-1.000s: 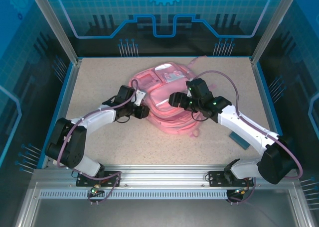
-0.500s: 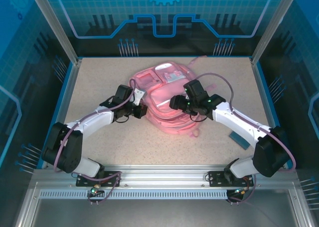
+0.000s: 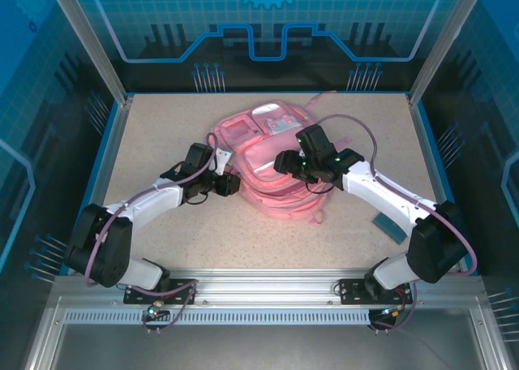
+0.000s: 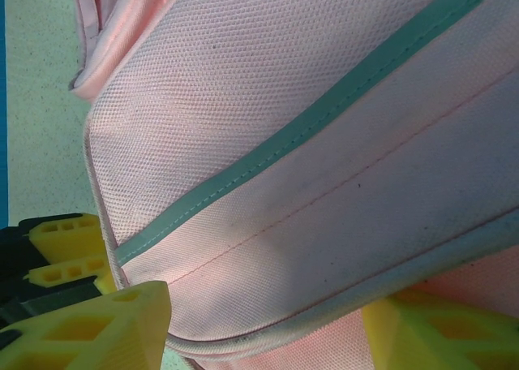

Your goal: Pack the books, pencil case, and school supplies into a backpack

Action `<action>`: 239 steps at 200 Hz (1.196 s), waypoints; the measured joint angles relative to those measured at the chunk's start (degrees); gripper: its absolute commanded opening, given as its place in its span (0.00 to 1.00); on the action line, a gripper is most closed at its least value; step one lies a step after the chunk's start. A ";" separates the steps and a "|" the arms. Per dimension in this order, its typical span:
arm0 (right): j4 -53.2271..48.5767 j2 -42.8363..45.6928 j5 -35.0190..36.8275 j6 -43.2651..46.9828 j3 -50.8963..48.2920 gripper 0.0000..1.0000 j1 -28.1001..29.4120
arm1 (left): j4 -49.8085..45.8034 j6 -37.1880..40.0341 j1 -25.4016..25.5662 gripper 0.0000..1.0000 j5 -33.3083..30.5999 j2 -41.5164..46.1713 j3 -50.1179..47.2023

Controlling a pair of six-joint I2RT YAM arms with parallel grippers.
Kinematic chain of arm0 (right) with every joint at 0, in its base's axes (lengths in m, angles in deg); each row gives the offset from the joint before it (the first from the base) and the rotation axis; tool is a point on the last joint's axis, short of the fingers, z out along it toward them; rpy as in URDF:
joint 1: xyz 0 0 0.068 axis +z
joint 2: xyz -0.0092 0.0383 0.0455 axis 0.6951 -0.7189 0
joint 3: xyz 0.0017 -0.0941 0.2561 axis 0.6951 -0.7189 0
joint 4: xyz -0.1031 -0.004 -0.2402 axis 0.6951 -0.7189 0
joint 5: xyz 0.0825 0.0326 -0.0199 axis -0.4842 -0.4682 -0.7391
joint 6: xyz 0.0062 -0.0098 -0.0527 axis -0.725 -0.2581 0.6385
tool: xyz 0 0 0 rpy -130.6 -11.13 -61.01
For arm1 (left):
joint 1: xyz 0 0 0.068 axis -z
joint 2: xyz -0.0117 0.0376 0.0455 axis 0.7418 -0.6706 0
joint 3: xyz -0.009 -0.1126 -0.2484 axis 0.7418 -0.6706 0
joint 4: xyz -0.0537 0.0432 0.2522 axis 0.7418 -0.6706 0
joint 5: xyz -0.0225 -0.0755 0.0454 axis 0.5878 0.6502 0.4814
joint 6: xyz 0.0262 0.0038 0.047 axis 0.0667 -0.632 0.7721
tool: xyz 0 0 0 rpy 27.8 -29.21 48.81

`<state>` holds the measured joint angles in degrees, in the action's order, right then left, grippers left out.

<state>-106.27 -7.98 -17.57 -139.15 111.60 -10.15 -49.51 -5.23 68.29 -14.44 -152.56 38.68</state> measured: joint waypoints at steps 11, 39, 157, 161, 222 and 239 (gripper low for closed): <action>-0.02 0.00 0.00 0.00 0.00 0.64 -0.11 | -0.04 0.17 0.00 0.40 0.13 -1.38 0.66; -0.07 0.00 -0.07 0.00 0.00 0.64 -0.17 | -0.33 0.22 0.00 0.36 -0.09 -4.70 2.69; -0.11 0.00 -0.02 0.00 0.00 0.63 -0.57 | -3.04 4.92 -0.22 0.38 2.99 -6.69 6.82; -0.11 0.00 -0.02 0.00 0.00 0.63 -0.57 | -3.21 5.03 -0.24 0.38 3.37 -6.71 6.88; -0.13 0.00 -0.02 0.00 0.00 0.63 -0.57 | -4.15 8.79 -0.42 0.27 7.91 -6.73 7.56; -0.13 0.00 -0.02 0.00 0.00 0.63 -0.57 | -4.35 9.29 -0.44 0.24 8.41 -6.82 7.63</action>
<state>-106.40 -7.98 -17.59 -139.15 111.60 -10.72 -53.86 4.06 67.85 -6.03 -159.38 46.31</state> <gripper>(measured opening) 0.628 0.251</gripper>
